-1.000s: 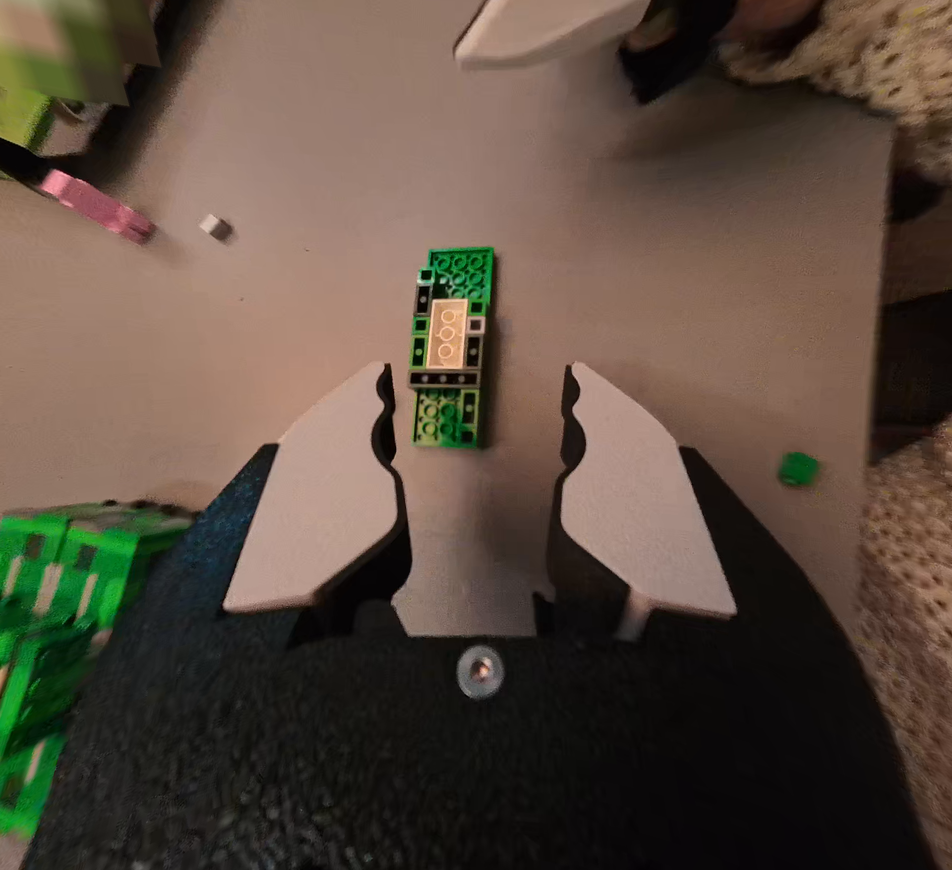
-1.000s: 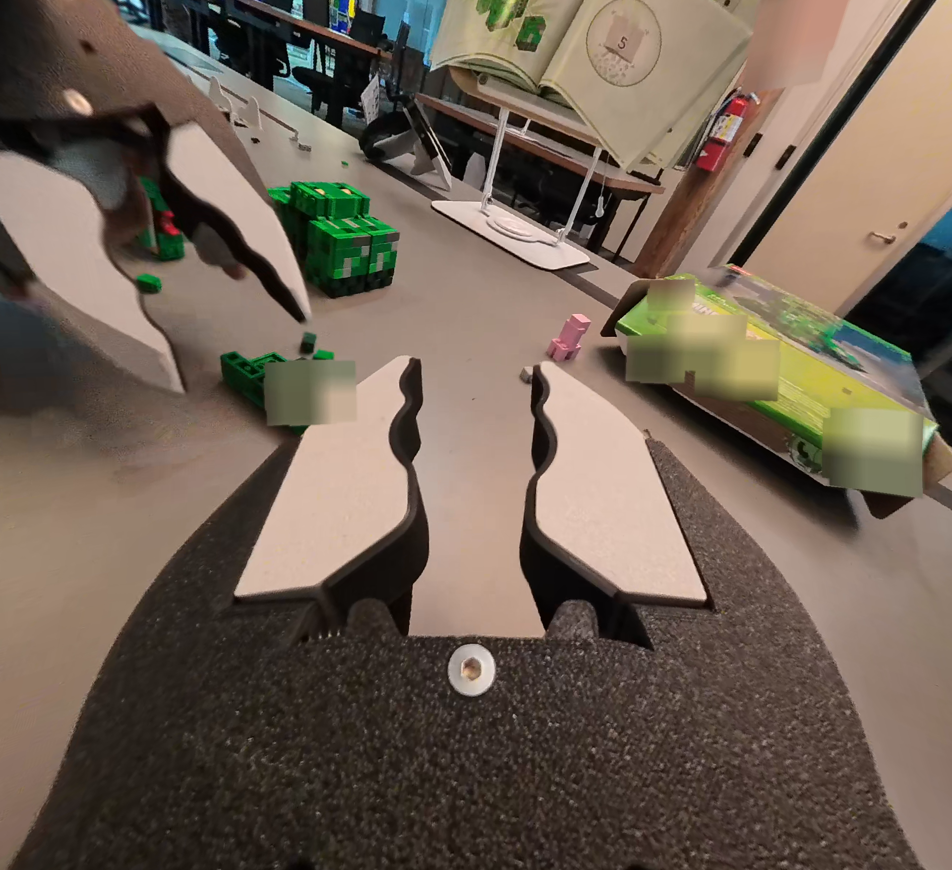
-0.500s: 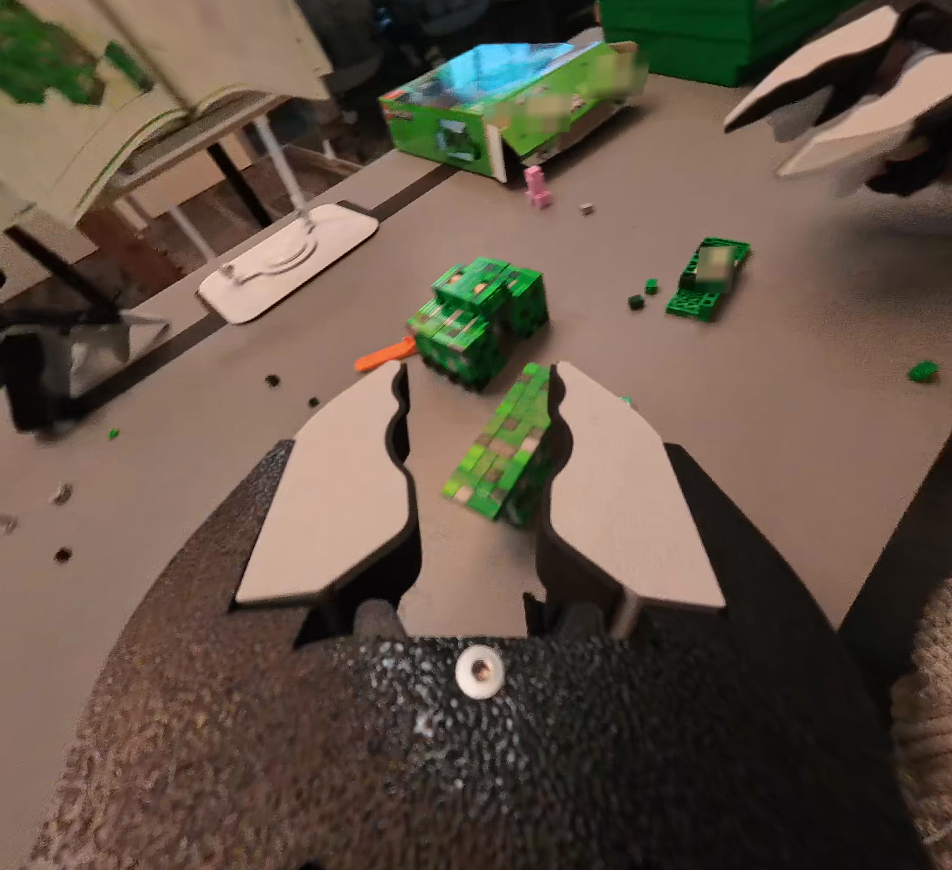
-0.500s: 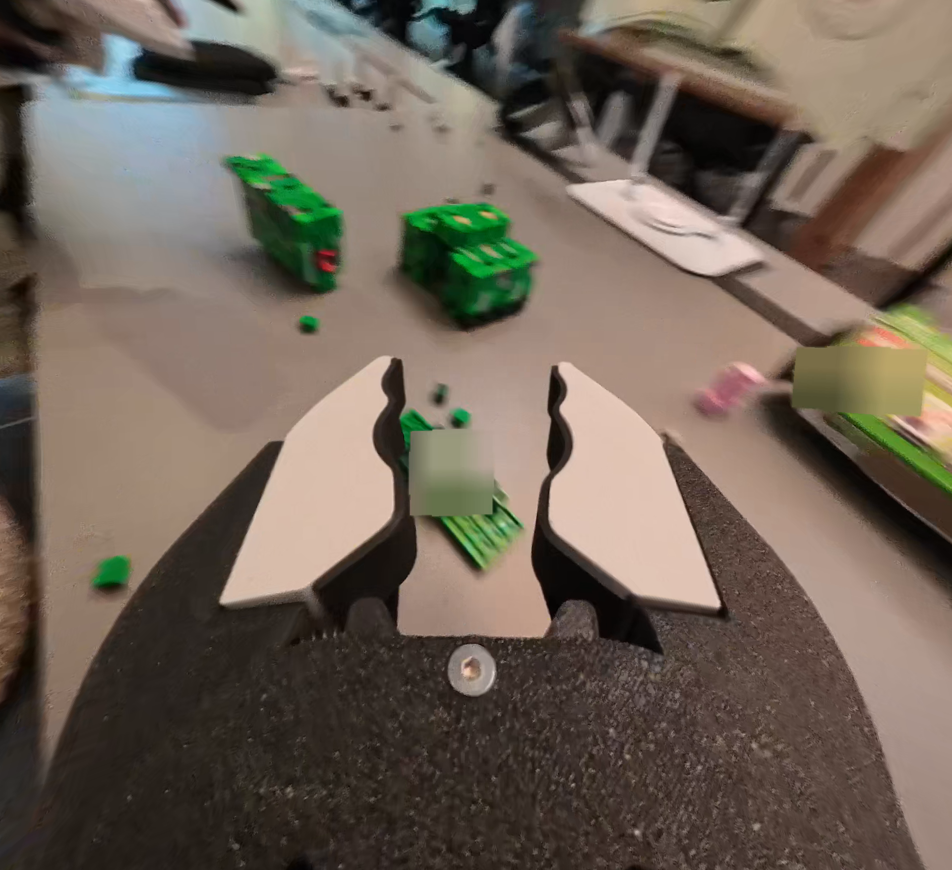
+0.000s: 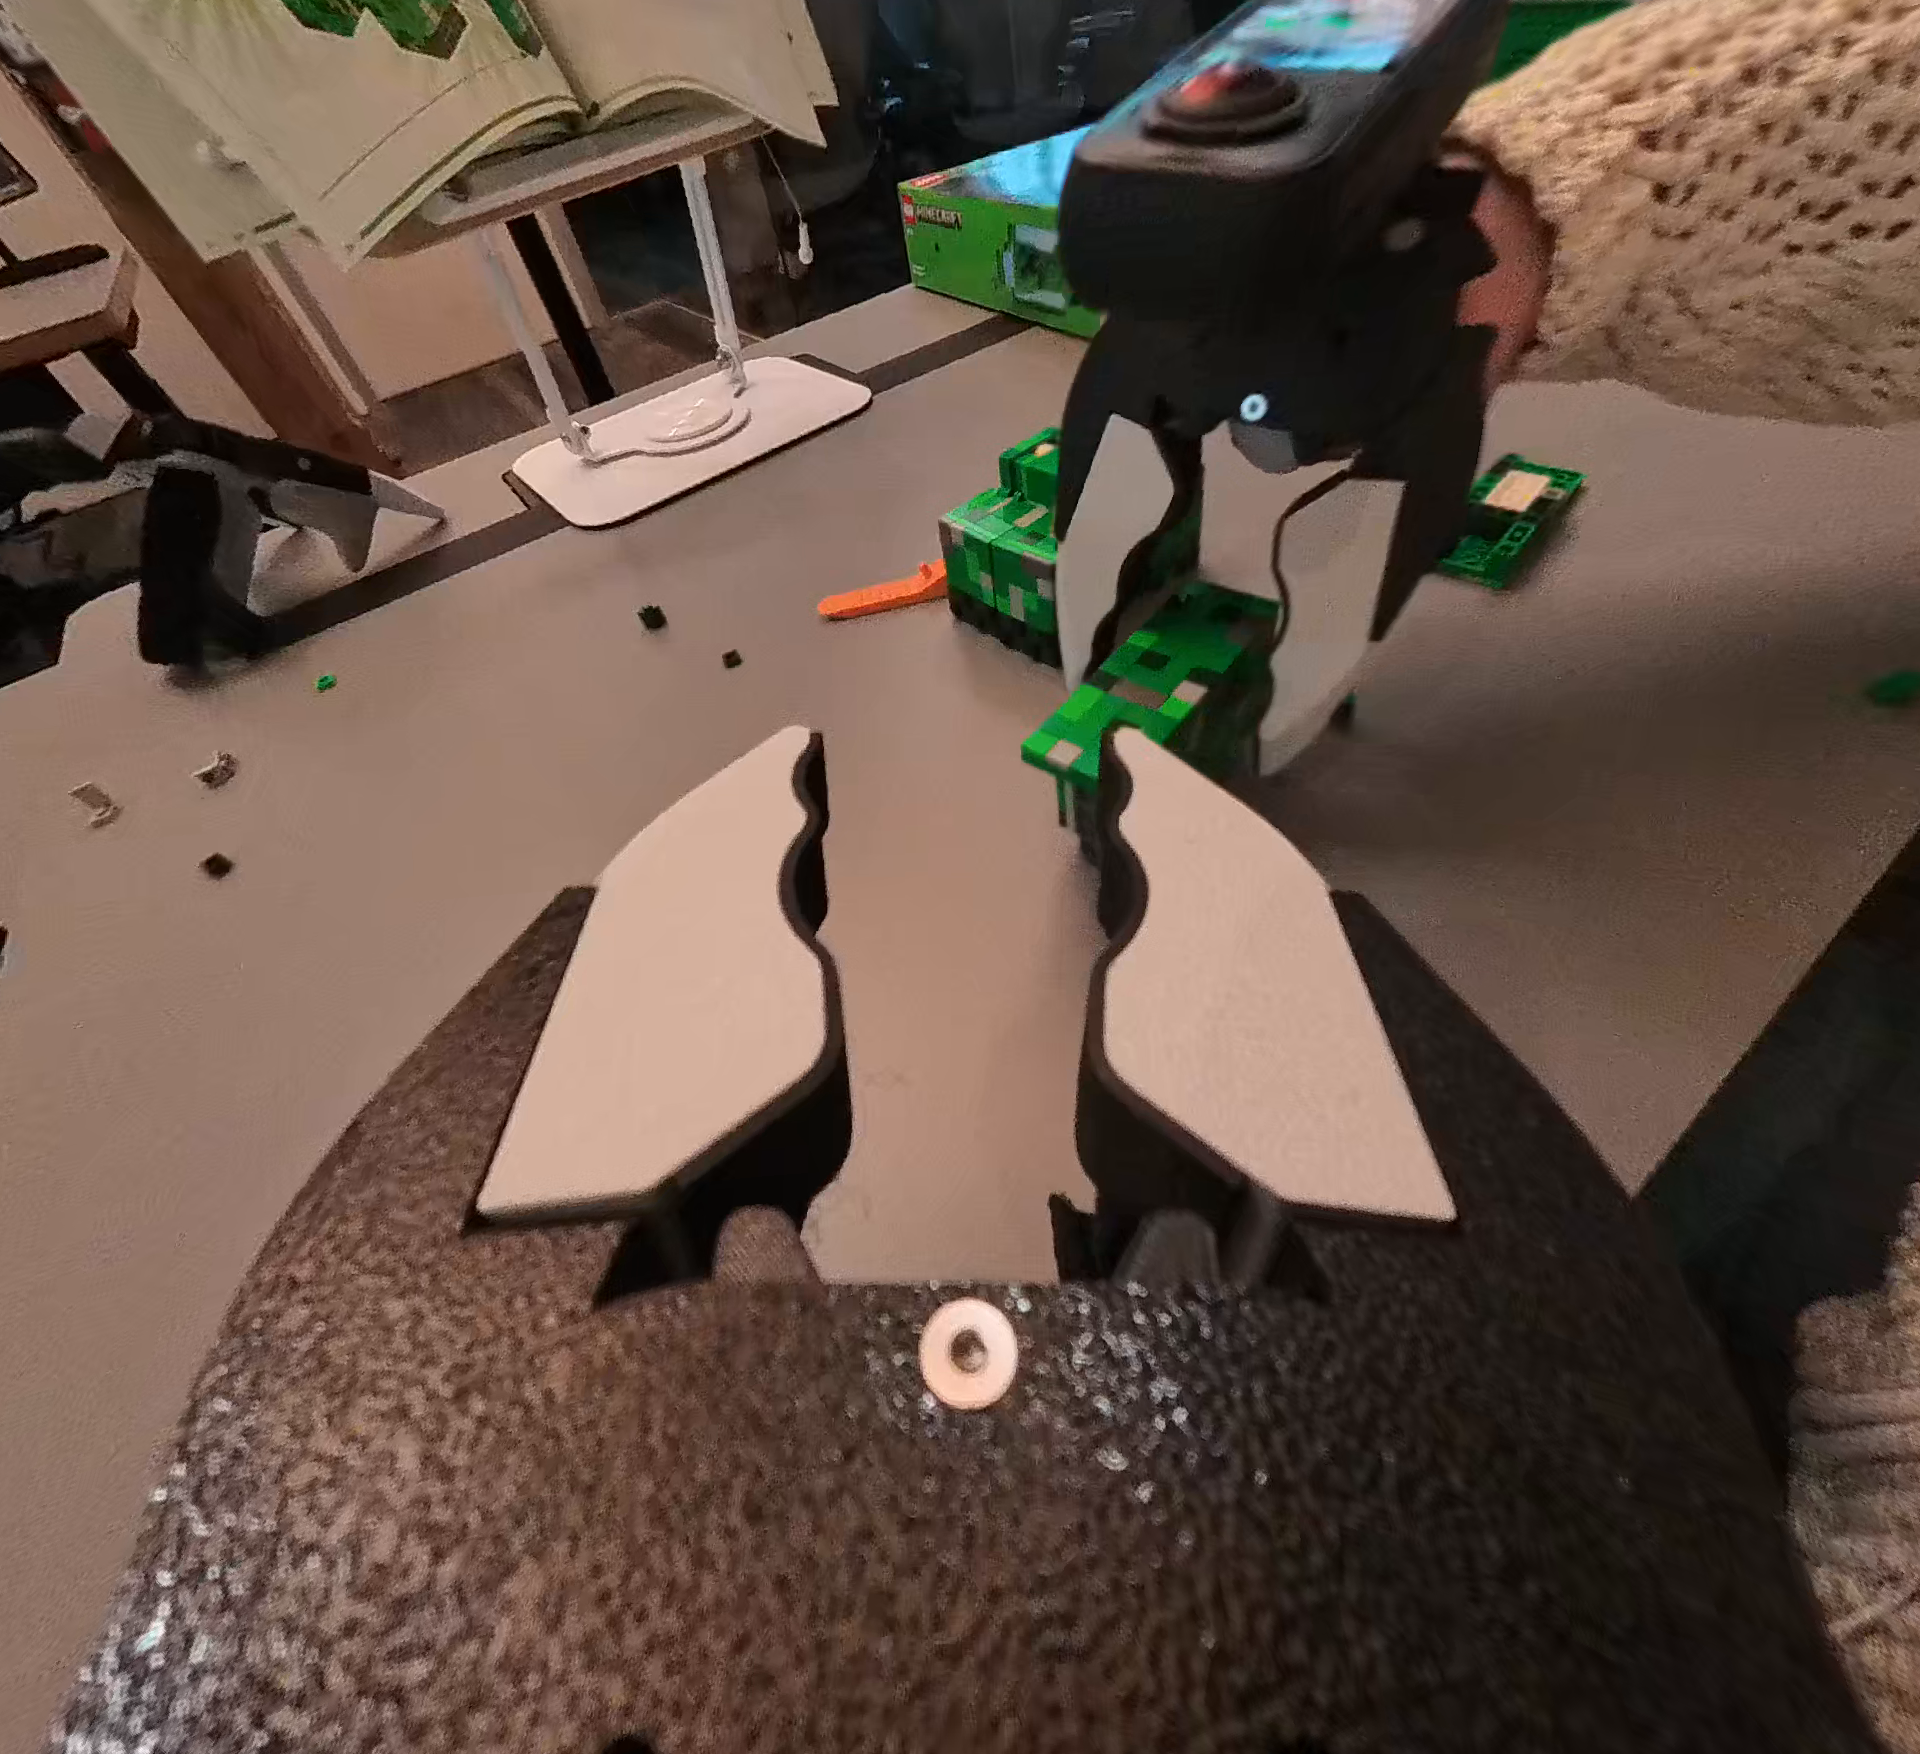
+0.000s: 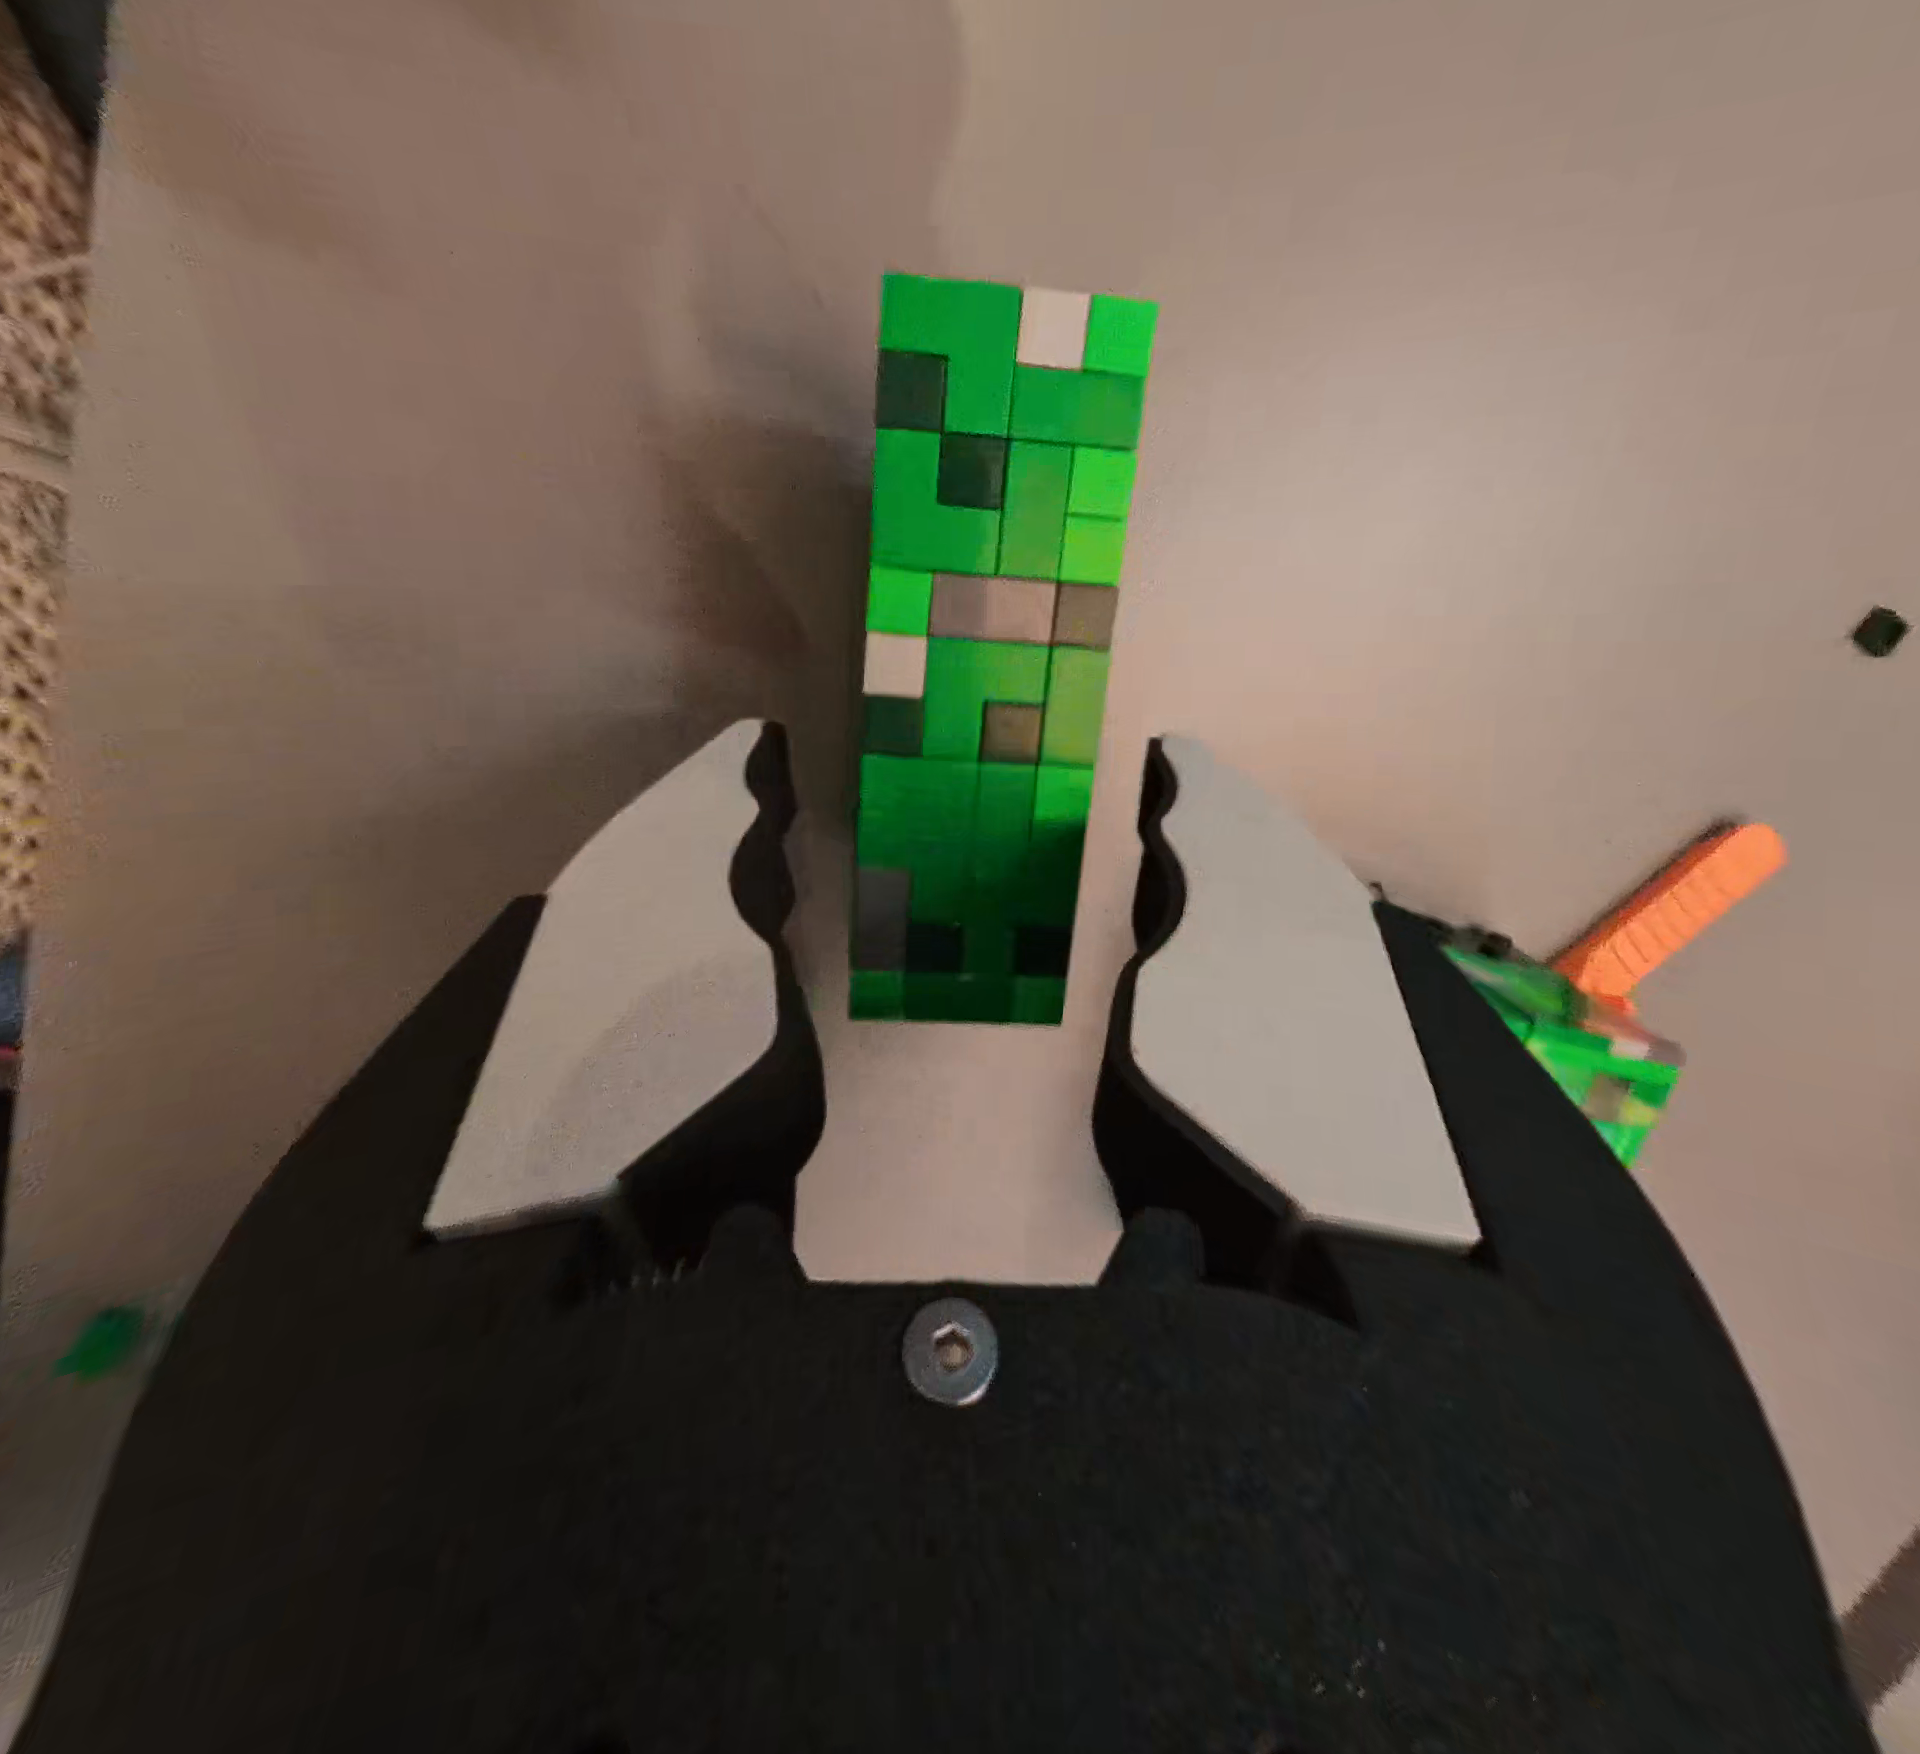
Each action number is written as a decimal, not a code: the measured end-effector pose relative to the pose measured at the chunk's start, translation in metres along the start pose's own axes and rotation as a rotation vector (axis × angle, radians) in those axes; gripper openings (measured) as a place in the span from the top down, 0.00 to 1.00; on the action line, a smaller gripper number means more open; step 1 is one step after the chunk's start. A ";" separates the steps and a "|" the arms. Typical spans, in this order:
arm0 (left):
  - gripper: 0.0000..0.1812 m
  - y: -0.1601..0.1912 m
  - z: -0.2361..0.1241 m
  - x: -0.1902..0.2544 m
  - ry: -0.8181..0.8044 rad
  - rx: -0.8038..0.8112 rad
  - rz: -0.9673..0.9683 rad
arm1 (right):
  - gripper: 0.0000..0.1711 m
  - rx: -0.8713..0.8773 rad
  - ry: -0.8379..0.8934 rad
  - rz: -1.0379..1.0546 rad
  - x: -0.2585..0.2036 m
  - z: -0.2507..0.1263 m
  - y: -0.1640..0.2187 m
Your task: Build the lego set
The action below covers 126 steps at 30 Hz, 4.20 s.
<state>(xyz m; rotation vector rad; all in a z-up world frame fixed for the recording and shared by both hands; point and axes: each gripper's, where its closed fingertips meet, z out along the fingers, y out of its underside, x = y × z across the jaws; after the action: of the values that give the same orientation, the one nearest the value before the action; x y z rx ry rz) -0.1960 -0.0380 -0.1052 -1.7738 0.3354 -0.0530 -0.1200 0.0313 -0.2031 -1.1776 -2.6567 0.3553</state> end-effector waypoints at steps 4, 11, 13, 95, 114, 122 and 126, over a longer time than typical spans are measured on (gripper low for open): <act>0.74 0.005 -0.006 -0.008 0.003 0.008 -0.032 | 0.76 -0.026 -0.043 -0.018 0.003 0.007 -0.006; 0.75 -0.002 0.000 -0.011 0.033 0.020 0.005 | 0.76 0.145 -0.025 0.076 0.013 -0.019 -0.021; 0.75 -0.005 0.005 -0.006 0.054 0.022 0.010 | 0.76 0.191 0.030 0.098 0.016 -0.046 -0.016; 0.78 -0.005 0.124 0.170 0.482 -0.109 0.318 | 0.54 0.074 0.516 1.229 -0.047 -0.150 0.458; 0.78 0.002 0.123 0.169 0.488 -0.126 0.311 | 0.53 0.033 0.445 1.233 -0.037 -0.143 0.454; 0.77 0.005 0.124 0.176 0.533 -0.120 0.271 | 0.69 0.491 0.483 0.950 -0.078 -0.180 0.307; 0.77 0.004 0.127 0.187 0.560 -0.115 0.278 | 0.78 0.544 0.227 0.698 -0.143 -0.125 0.192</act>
<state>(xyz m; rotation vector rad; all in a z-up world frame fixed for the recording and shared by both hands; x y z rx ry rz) 0.0098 0.0345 -0.1659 -1.7868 1.0013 -0.3408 0.1436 0.0657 -0.1564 -1.7559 -1.7119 0.9151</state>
